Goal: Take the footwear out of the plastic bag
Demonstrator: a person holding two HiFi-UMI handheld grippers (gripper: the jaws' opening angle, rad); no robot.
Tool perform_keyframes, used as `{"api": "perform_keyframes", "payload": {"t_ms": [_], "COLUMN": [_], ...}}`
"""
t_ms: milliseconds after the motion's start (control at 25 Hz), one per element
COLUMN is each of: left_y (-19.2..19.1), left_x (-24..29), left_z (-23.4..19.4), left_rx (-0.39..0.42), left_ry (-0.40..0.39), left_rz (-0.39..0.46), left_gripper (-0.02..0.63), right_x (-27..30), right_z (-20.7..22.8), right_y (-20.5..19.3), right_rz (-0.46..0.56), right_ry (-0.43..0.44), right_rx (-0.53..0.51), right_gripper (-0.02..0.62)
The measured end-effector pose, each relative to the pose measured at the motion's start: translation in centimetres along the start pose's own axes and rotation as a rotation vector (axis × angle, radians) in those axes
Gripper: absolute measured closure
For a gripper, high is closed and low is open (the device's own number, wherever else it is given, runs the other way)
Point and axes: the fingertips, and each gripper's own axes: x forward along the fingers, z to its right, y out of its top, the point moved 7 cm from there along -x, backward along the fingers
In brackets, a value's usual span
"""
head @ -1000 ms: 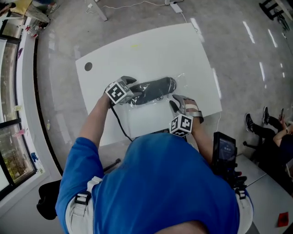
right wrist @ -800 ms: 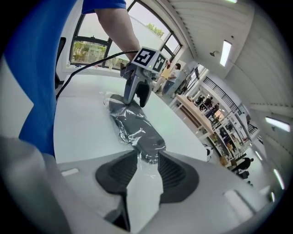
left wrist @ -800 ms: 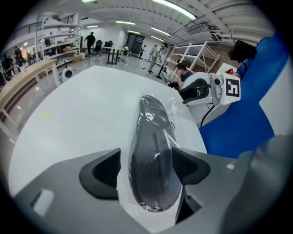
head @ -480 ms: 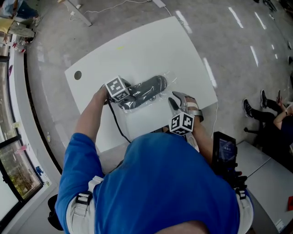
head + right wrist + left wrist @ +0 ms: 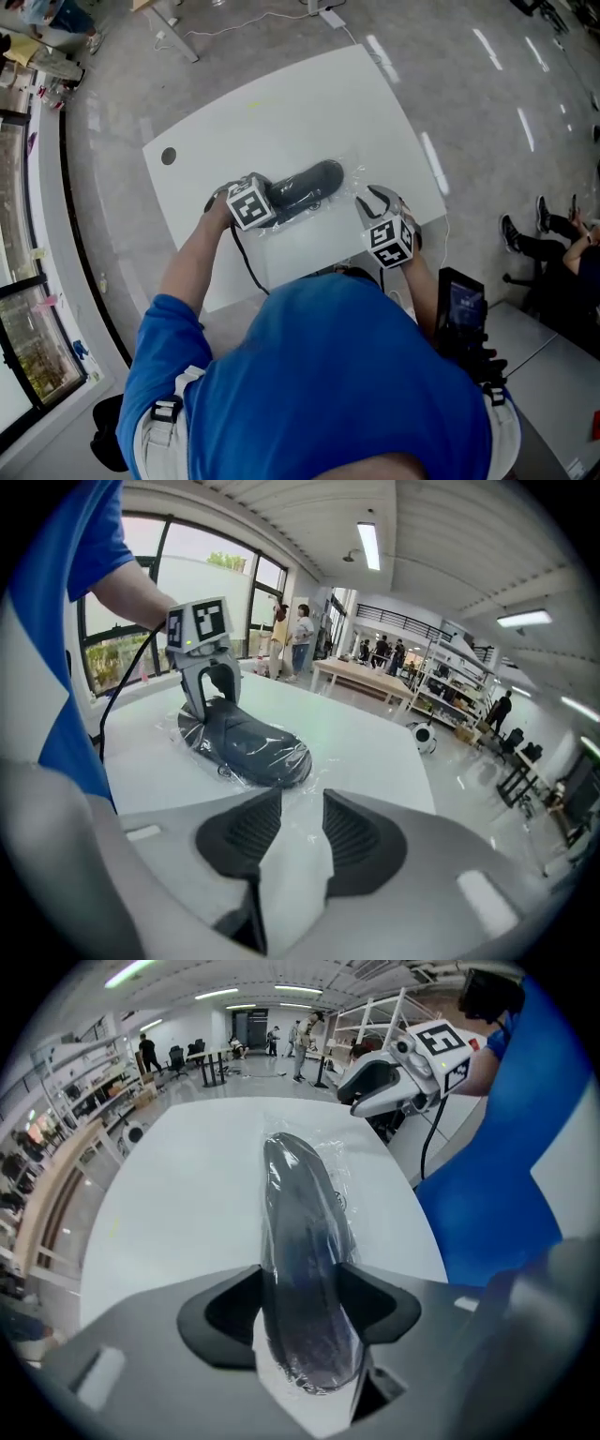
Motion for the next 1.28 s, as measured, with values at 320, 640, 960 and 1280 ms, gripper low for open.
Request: {"api": "perform_keyframes", "payload": {"t_ms": [320,640,960,1280], "left_y": [0.2,-1.4,-2.4,-3.4], "left_x": [-1.9,-2.0,-1.5,-1.2], "left_z": [6.4,10.4,13.5,14.4], "left_rx": [0.209,0.339,0.433,0.475], "left_ry": [0.296,0.57,0.737,0.767], "left_rz": [-0.011,-0.011,0.024,0.038], "left_gripper": [0.365,0.379,0.385,0.387], "right_x": [0.4,1.9,2.2,1.8], "right_z": [1.0,-1.1,-2.9,-4.2], "right_y": [-1.2,-2.2,-2.6,-2.2], "right_rz": [0.009,0.003,0.06,0.155], "right_ry": [0.126,0.286,0.32,0.381], "right_rx": [0.04,-0.067,-0.288,-0.37], "right_gripper": [0.465,0.479,0.48,0.461]}}
